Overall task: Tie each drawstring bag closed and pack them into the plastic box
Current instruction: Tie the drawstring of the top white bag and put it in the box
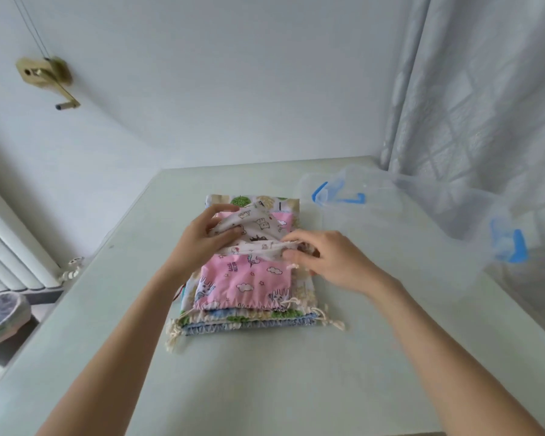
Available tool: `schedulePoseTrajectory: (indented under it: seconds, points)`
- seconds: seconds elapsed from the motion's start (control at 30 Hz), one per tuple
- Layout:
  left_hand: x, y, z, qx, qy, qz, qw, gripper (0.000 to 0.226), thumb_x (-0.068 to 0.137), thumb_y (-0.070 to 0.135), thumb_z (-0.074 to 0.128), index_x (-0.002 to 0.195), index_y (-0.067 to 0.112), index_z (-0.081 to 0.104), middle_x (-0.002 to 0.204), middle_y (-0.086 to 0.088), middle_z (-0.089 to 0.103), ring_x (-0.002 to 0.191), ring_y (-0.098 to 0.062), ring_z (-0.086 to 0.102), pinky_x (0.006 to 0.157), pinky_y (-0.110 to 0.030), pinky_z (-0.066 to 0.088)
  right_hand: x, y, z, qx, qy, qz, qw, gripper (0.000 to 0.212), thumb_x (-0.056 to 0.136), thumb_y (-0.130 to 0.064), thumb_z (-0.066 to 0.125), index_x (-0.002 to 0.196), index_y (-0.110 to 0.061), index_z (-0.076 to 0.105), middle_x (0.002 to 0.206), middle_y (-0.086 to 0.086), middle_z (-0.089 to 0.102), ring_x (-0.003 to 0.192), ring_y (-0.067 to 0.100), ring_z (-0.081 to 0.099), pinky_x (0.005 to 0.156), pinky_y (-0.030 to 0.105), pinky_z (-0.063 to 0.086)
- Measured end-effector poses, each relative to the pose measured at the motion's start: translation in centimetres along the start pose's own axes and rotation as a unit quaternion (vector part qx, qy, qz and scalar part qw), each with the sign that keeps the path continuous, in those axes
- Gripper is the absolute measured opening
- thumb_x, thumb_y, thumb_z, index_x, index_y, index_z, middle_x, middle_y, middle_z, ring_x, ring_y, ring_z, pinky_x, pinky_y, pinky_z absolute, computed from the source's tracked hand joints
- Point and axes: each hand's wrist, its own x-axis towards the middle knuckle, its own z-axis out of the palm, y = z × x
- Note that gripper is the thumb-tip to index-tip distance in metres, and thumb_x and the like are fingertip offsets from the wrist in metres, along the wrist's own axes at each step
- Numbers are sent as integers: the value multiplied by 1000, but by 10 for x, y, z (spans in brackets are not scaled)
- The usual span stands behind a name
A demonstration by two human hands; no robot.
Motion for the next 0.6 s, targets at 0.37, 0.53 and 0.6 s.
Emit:
schedulePoseTrajectory:
  seconds: [0.37,0.53,0.6]
  points:
    - [111,98,135,155,-105,182,965,50,80,3,57,125,23,51,112,0,64,94,-16,61,83,-32,52,-19,83,-149,-158,211,142,954,27,83,-16,67,109,-24,67,115,2,48,93,15,54,79,25,39]
    - [143,89,176,280,-166,173,930,47,78,16,70,122,25,55,114,2,64,87,-13,59,81,-24,45,-25,108,-153,-217,92,191,953,30,82,-25,69,111,-25,64,109,-2,47,94,18,55,80,30,42]
    - [144,84,181,333,-172,174,911,42,82,30,67,122,26,55,116,4,63,96,-13,59,83,-24,43,-28,111,-154,-222,24,215,951,37,79,-28,70,115,-29,61,108,-3,46,99,18,53,86,34,43]
